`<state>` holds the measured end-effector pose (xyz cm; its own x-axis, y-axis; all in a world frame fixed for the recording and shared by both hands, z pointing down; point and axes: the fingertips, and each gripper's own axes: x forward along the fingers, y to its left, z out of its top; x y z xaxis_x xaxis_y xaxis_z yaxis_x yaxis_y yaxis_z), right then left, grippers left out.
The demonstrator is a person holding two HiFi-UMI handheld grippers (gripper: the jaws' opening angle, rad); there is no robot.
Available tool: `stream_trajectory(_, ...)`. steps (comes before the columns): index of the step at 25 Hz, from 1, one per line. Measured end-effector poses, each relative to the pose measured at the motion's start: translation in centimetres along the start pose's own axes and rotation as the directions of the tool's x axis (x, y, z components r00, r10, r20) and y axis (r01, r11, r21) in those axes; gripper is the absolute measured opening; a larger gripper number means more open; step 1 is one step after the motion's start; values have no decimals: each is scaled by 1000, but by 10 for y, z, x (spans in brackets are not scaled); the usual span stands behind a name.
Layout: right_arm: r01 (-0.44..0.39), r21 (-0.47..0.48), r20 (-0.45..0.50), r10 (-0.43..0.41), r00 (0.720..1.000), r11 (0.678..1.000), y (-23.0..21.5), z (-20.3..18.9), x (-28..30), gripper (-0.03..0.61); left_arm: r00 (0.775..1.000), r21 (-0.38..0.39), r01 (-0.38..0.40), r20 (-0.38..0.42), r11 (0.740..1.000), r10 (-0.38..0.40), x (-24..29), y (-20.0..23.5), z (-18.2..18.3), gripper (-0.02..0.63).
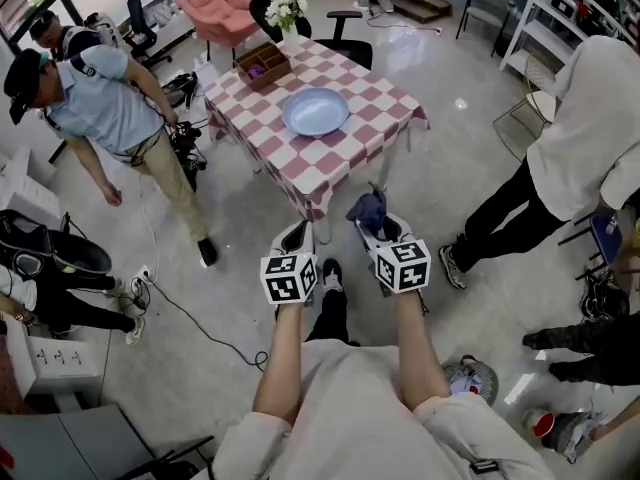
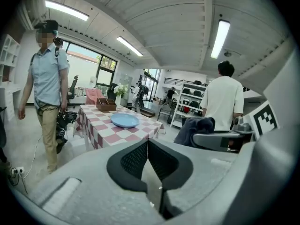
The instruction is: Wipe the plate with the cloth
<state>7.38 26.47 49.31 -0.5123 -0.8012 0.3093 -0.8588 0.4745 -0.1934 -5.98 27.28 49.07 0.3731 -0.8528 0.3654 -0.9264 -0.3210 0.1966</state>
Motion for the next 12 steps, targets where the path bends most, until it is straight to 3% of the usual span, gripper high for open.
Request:
stream_trajectory(9,71,63,-3,-71,997,995,-61,34,42,181,999,-38,49,25,998,-48,79,11,59,11)
stream_trajectory(12,82,37,-27,-81,996,996,-74,44,56,179,999,-60,43,22,997,-42,103,22,68,11)
